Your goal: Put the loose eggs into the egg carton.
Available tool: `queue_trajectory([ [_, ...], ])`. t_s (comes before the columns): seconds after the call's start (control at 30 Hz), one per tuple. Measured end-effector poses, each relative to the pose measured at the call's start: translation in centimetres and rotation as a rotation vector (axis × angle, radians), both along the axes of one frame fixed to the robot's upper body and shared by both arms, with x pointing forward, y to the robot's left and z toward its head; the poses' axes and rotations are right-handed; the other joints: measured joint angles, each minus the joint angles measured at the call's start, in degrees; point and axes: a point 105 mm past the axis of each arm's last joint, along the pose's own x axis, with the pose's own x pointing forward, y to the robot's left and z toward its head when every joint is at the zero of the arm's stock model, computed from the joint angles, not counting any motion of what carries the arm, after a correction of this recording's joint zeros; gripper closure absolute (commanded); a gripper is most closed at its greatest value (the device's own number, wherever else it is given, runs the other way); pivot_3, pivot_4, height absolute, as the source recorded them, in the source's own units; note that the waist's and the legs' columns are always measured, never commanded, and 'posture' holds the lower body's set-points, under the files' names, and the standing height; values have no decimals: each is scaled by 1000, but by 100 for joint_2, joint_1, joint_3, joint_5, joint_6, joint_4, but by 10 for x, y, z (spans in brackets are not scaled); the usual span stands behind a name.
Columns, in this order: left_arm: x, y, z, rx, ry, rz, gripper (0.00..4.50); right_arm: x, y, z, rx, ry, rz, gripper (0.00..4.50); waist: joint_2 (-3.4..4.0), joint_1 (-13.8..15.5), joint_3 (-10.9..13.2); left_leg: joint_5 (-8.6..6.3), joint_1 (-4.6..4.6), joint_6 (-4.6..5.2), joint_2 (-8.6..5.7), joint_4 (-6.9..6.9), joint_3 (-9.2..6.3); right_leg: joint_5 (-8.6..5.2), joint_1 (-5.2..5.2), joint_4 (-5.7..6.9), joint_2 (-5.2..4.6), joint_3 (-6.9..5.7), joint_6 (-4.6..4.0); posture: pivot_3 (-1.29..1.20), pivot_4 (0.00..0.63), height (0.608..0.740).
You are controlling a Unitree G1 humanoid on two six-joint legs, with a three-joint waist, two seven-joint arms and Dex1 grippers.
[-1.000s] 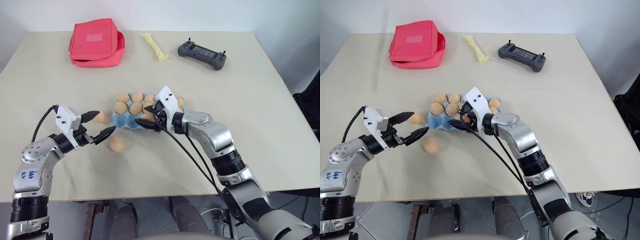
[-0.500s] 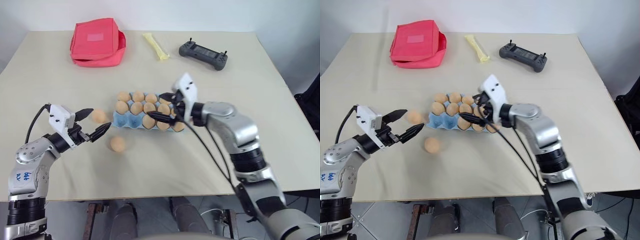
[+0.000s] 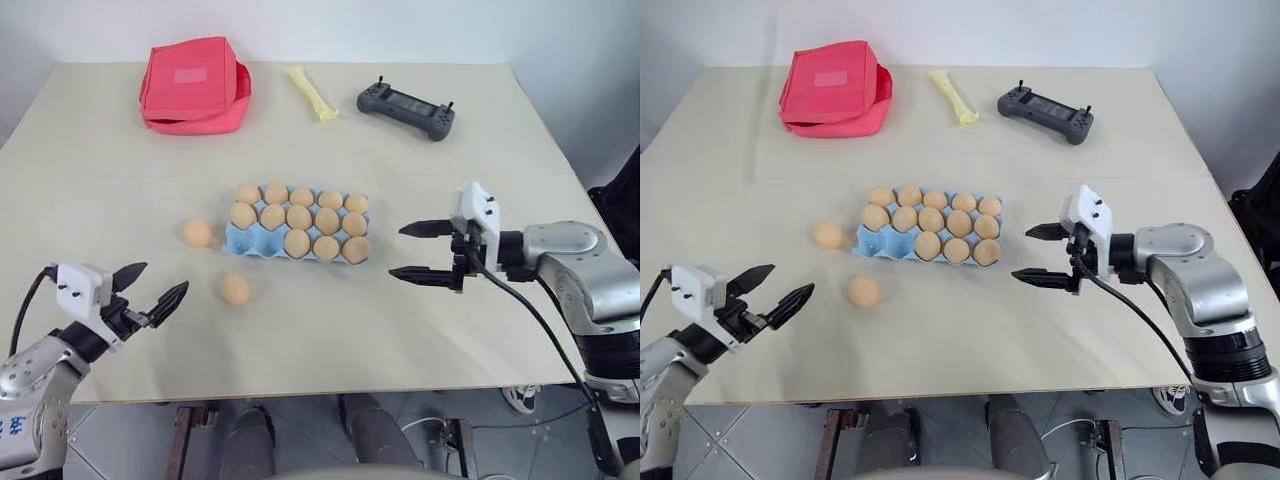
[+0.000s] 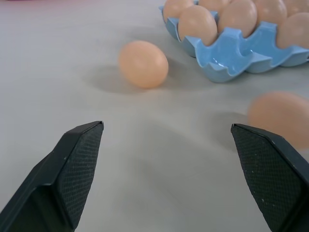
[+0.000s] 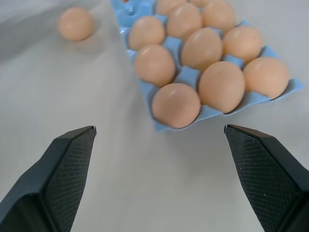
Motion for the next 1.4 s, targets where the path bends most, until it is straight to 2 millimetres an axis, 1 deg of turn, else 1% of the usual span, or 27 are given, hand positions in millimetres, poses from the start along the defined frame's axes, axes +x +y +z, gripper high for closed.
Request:
queue_trajectory([
  [0.07,-5,2,-1,1,4,15,0,-3,-2,0,-1,26,23,51,-1,2,1,0,0,0,0,11,0,-4,5,0,0,2,-8,0,150,740],
  [0.1,-6,2,0,-1,3,22,0,-5,-2,0,4,31,38,51,-2,2,1,0,0,0,-1,19,1,-18,6,-1,0,3,-33,0,150,740],
  [0.2,-8,-2,5,2,-12,27,0,-4,-3,0,15,22,57,51,-6,-2,4,0,-1,0,-2,45,3,-15,18,-1,0,10,-29,0,150,740],
  [0.27,-9,-11,11,1,-26,20,0,-1,-2,2,34,9,66,51,-15,-7,9,0,-1,0,-3,52,12,-8,18,-3,0,22,-22,0,150,740],
  [0.37,-5,-34,21,-25,-47,-30,0,1,4,6,60,-16,93,51,-17,0,10,0,0,0,-4,55,15,-3,18,-2,0,27,-16,0,150,740],
  [0.43,0,-48,22,-40,-41,-60,0,2,7,8,68,-26,103,51,-17,1,10,1,0,1,-4,53,15,-3,18,-1,0,27,-14,0,150,740],
  [0.73,22,-89,11,-76,64,-150,0,4,13,7,91,-26,113,51,-17,-9,10,0,0,0,-4,50,15,10,16,-1,3,27,10,0,150,740],
  [0.93,27,-98,-10,-62,149,-181,0,4,14,9,89,-39,105,51,-17,-4,10,0,0,0,-5,51,15,11,16,-1,2,28,12,0,150,740],
  [1.03,26,-97,-21,-43,187,-188,0,4,15,9,88,-41,102,51,-17,-1,10,0,0,0,-5,51,15,10,16,0,2,28,11,0,150,740],
  [1.13,27,-96,-24,-18,183,-193,546,4,15,7,87,-33,93,0,-17,5,10,0,0,0,-5,52,15,5,16,0,2,29,0,0,150,740],
  [1.3,30,-94,-26,6,161,-200,2122,2,15,4,86,-24,87,0,-17,5,10,0,0,0,-6,53,17,4,16,0,2,30,-1,0,150,740],
  [1.33,30,-94,-27,5,158,-202,2321,2,15,5,86,-25,87,0,-17,4,10,0,0,0,-5,52,17,5,16,0,2,30,-1,0,150,740],
  [1.4,30,-95,-26,5,156,-214,2511,2,15,5,86,-25,85,0,-17,4,10,0,0,0,-5,52,17,5,16,0,2,30,0,0,150,740],
])
